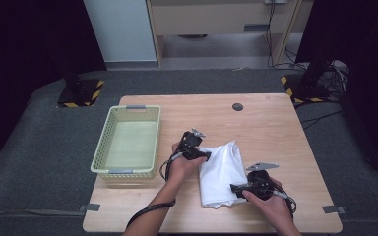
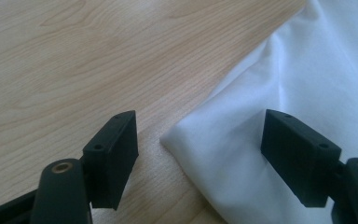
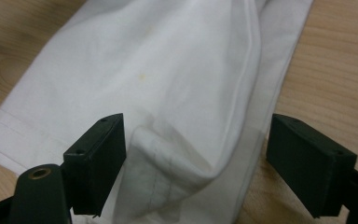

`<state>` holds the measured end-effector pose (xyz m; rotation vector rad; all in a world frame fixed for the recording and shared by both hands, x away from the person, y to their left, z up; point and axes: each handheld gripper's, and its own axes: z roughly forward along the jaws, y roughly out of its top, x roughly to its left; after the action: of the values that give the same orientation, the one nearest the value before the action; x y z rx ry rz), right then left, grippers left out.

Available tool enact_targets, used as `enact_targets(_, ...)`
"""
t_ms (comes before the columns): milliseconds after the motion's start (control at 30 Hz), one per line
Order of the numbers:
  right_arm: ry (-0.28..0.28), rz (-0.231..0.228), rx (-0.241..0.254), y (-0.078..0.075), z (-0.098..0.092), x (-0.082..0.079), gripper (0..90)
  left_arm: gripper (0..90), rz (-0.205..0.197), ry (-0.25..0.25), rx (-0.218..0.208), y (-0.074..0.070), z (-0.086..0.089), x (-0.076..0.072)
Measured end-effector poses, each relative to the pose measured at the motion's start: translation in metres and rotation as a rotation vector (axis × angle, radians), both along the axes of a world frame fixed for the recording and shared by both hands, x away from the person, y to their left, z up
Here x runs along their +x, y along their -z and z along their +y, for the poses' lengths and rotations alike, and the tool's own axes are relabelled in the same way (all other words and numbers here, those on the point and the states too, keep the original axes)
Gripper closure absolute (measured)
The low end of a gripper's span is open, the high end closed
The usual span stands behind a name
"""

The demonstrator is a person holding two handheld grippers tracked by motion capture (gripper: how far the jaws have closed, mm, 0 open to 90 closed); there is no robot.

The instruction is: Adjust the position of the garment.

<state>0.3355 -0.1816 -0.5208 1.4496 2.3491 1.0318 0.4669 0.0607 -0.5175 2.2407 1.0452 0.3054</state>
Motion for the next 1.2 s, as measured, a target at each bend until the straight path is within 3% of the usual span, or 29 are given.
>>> enact_targets(133,0.001,0.023,-0.008,0.006,-0.004,-0.004,21.1,27.6,0.0,0.002,0.002,0.002,0.0,0.0)
enact_targets(367,0.002,-0.01,-0.013,0.008,-0.004,-0.016,27.1,27.9,0.007,0.006,0.006,0.004,-0.001,-0.001)
enact_targets(633,-0.005,-0.022,0.033,0.01,-0.01,-0.027,53.3,28.2,0.006,0.015,0.004,0.008,-0.003,-0.004)
enact_targets(767,-0.022,-0.014,0.043,0.01,-0.009,-0.026,62.2,31.2,0.005,0.031,0.007,0.007,-0.004,-0.004)
enact_targets(967,-0.051,-0.014,0.029,0.009,-0.005,-0.025,70.6,44.6,-0.009,0.058,-0.004,0.007,-0.006,-0.009)
enact_targets(1100,-0.057,-0.009,0.029,0.008,-0.005,-0.024,74.0,62.8,-0.002,0.079,-0.019,0.006,-0.008,-0.014)
enact_targets(1200,-0.069,-0.019,0.025,0.008,-0.004,-0.024,74.9,70.4,0.008,0.07,-0.041,0.007,-0.008,-0.016)
